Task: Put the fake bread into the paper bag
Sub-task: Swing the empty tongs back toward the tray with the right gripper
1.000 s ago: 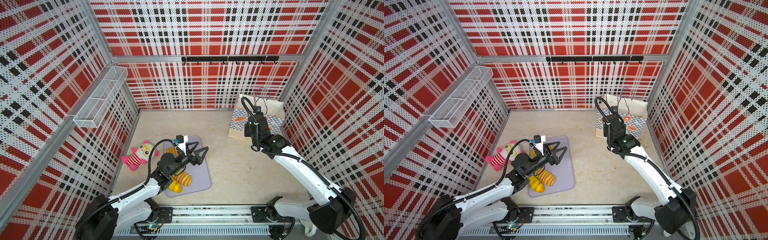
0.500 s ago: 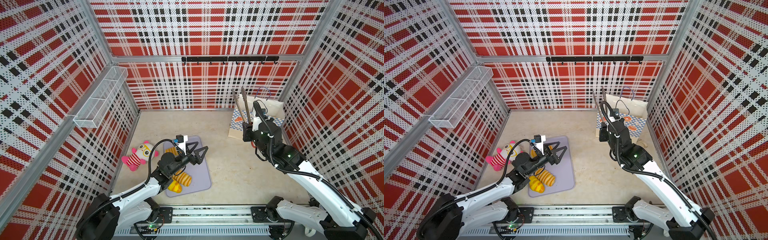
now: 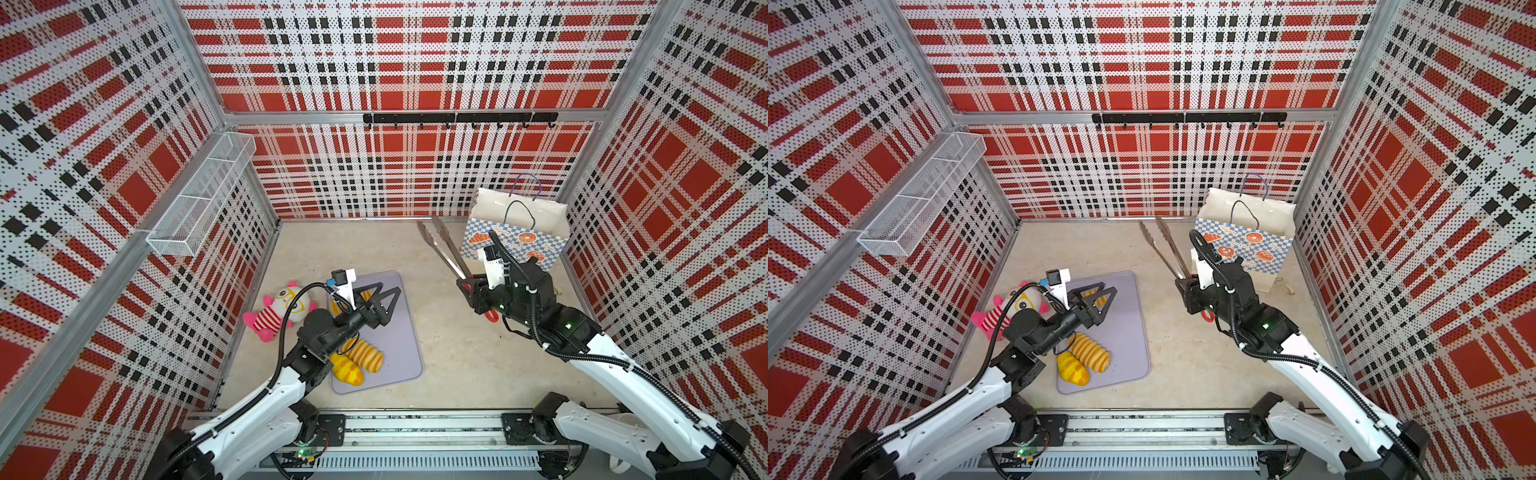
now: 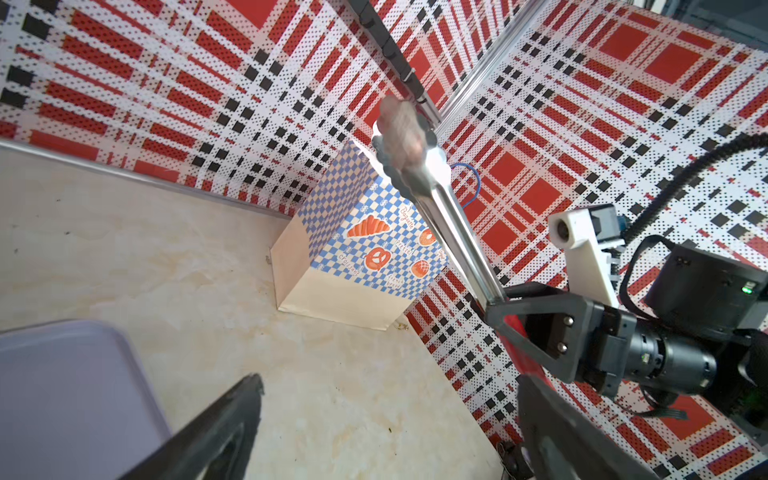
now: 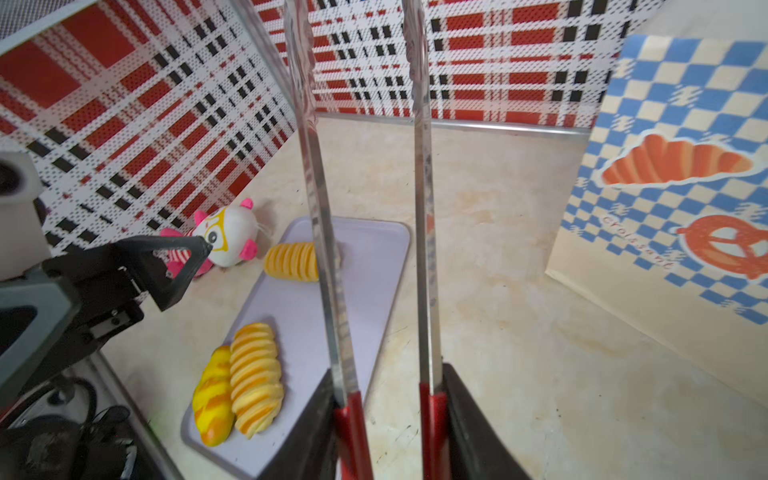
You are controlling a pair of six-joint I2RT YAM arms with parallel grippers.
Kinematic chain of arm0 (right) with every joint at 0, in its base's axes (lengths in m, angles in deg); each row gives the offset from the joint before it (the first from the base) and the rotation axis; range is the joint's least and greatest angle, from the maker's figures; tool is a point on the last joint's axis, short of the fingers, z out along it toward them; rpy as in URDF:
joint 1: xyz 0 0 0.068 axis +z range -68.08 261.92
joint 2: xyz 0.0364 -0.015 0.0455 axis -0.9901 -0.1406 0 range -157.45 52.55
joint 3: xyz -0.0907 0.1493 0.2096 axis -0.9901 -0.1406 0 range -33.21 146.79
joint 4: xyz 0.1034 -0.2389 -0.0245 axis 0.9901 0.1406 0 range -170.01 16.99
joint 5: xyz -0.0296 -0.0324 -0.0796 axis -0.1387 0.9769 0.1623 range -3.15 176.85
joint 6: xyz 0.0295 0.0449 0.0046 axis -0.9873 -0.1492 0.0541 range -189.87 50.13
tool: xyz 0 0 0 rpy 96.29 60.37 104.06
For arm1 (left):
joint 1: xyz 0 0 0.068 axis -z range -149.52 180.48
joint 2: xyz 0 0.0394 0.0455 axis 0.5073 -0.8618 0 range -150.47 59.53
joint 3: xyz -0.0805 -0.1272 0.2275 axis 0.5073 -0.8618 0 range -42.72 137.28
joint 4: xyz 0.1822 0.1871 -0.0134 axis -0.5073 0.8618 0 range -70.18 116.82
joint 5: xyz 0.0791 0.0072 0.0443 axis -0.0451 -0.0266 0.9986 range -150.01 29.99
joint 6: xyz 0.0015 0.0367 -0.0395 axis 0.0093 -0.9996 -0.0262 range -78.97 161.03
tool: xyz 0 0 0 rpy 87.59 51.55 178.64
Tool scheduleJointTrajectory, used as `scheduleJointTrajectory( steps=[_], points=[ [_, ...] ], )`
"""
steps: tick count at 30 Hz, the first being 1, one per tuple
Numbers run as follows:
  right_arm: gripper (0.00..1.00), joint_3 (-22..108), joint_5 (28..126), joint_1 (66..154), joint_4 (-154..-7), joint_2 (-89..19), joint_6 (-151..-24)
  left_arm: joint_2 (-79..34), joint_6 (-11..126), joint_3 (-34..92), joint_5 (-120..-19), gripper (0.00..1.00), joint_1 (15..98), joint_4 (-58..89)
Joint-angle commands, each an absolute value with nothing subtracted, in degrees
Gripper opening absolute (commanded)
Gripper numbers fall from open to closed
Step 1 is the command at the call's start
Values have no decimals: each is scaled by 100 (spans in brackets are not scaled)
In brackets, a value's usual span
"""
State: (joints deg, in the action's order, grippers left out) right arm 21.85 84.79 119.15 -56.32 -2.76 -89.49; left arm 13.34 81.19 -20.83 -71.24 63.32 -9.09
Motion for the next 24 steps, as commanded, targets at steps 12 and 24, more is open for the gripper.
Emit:
scheduleJointTrajectory(
  steps=[12, 24],
  points=[
    [41, 1630, 9316, 12934, -6355, -555, -6577, 2742, 9070, -2174, -8182, 98, 4416, 2262],
    [41, 1326, 10046, 13491, -7204, -1736, -4435, 2388, 9446, -2667, -9722, 98, 2550, 2105]
  ],
)
